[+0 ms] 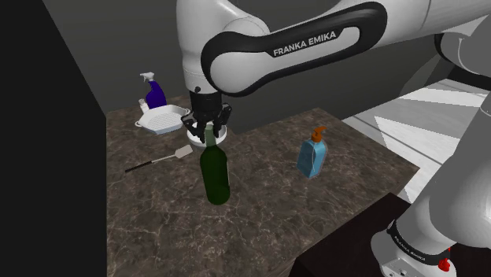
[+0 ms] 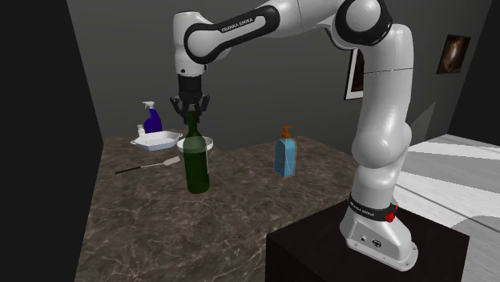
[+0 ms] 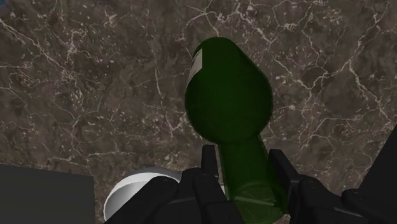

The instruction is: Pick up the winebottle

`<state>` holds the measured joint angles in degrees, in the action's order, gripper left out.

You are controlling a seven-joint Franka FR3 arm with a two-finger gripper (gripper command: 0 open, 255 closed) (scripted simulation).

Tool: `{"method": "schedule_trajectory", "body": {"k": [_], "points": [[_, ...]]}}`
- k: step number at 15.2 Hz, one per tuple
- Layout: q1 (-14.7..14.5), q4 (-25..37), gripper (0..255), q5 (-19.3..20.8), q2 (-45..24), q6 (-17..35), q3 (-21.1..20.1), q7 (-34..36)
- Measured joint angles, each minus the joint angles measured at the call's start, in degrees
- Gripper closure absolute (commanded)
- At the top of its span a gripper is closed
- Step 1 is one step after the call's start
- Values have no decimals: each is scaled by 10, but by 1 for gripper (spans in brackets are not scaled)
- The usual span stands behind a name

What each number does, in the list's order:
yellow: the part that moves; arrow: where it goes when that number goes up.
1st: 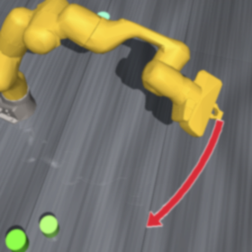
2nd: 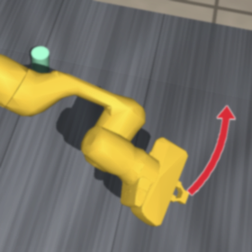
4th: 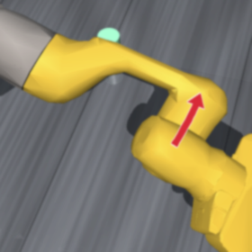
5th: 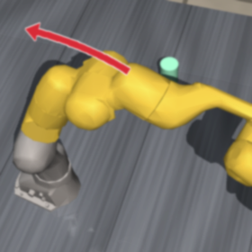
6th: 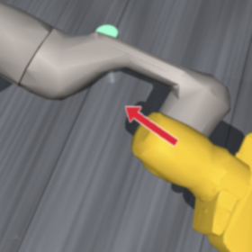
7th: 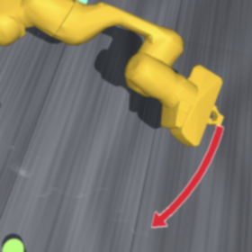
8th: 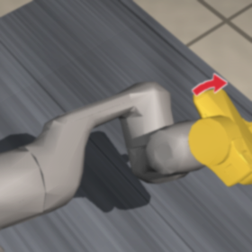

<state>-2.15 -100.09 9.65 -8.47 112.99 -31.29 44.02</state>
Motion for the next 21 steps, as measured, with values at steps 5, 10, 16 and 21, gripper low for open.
{"method": "schedule_trajectory", "body": {"k": [5, 10, 16, 21], "points": [[0, 1, 255, 0, -1, -1, 0, 0], [-1, 29, 255, -2, 0, -30, -1, -3], [-3, 74, 255, -4, 0, -74, -2, -7], [-6, 116, 255, -2, -4, -112, -3, -10]]}}
